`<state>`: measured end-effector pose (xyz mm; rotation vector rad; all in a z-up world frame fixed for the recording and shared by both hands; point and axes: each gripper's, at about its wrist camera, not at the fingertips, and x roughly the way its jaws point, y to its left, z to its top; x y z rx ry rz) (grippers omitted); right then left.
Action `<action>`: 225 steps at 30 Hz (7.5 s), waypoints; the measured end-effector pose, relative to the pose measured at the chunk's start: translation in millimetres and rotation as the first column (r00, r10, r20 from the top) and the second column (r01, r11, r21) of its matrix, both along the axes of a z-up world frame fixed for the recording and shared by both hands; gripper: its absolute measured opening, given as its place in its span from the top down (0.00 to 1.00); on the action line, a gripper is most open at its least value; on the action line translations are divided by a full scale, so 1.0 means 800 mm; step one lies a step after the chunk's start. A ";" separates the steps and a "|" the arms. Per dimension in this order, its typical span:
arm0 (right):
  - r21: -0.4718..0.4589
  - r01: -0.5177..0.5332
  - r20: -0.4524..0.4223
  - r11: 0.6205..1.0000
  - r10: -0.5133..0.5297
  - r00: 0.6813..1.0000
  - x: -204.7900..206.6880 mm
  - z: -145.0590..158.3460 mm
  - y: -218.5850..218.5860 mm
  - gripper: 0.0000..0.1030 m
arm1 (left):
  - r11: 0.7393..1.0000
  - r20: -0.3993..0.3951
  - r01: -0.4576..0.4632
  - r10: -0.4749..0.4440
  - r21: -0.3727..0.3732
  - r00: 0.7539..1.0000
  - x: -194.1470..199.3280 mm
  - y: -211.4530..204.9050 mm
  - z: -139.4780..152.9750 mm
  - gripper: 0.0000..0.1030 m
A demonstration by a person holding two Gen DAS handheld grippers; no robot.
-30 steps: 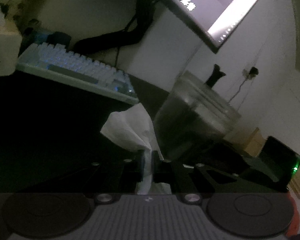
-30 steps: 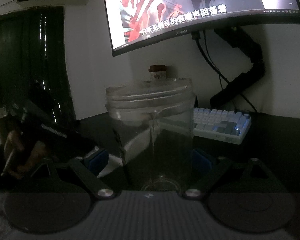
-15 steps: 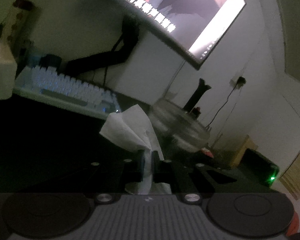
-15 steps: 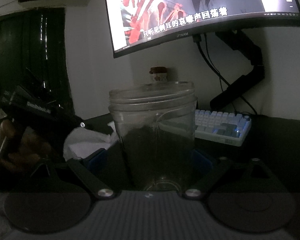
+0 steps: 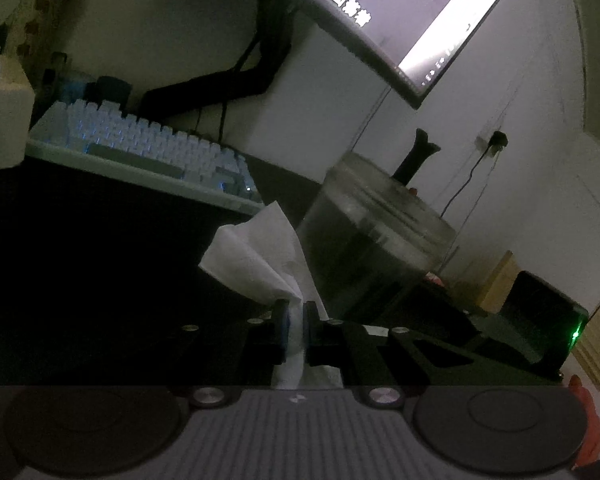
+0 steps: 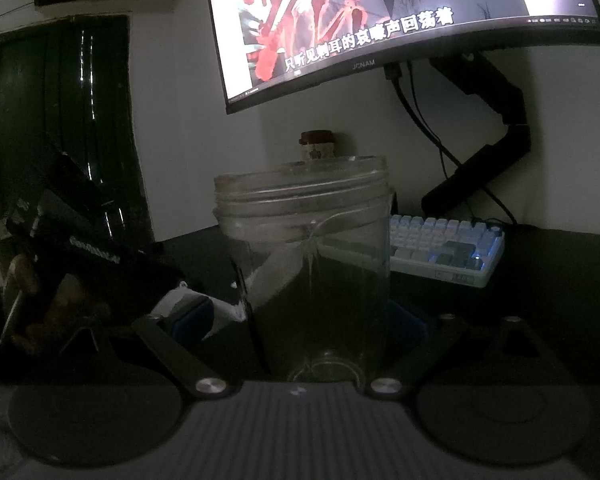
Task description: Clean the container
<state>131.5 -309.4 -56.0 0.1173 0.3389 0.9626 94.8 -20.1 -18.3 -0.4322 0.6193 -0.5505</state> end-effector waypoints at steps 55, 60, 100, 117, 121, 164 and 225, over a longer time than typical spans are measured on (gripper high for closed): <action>0.068 0.060 0.127 0.996 -0.068 0.990 -0.021 0.032 -0.041 0.03 | 0.998 0.219 0.056 -0.051 -0.015 0.974 -0.058 -0.006 0.081 0.94; 0.142 0.093 0.036 0.985 -0.099 0.994 0.004 0.021 -0.061 0.02 | 0.999 0.255 0.028 -0.035 0.031 0.966 -0.067 -0.016 0.082 0.94; 0.111 0.118 -0.309 0.987 -0.079 0.948 0.069 -0.002 -0.050 0.00 | 0.991 0.099 -0.130 0.128 0.020 0.987 -0.009 0.004 0.033 0.94; -0.012 -0.009 -0.379 1.000 0.004 0.926 0.115 0.021 -0.003 0.00 | 0.981 -0.021 -0.186 0.185 -0.051 0.983 0.023 0.049 0.008 0.94; 0.074 -0.006 -0.526 0.997 0.044 0.849 0.161 0.015 -0.001 0.00 | 0.983 -0.024 -0.147 0.146 -0.106 0.989 0.034 0.056 0.018 0.94; 0.335 0.014 -0.678 0.942 0.231 0.698 0.208 -0.026 0.055 0.00 | 0.974 0.002 -0.188 0.189 0.125 0.982 0.062 0.014 0.038 0.89; 0.328 -0.081 -0.615 0.941 0.278 0.738 0.190 -0.018 0.061 0.00 | 0.926 -0.005 -0.262 0.274 0.271 0.962 0.045 0.032 0.038 0.86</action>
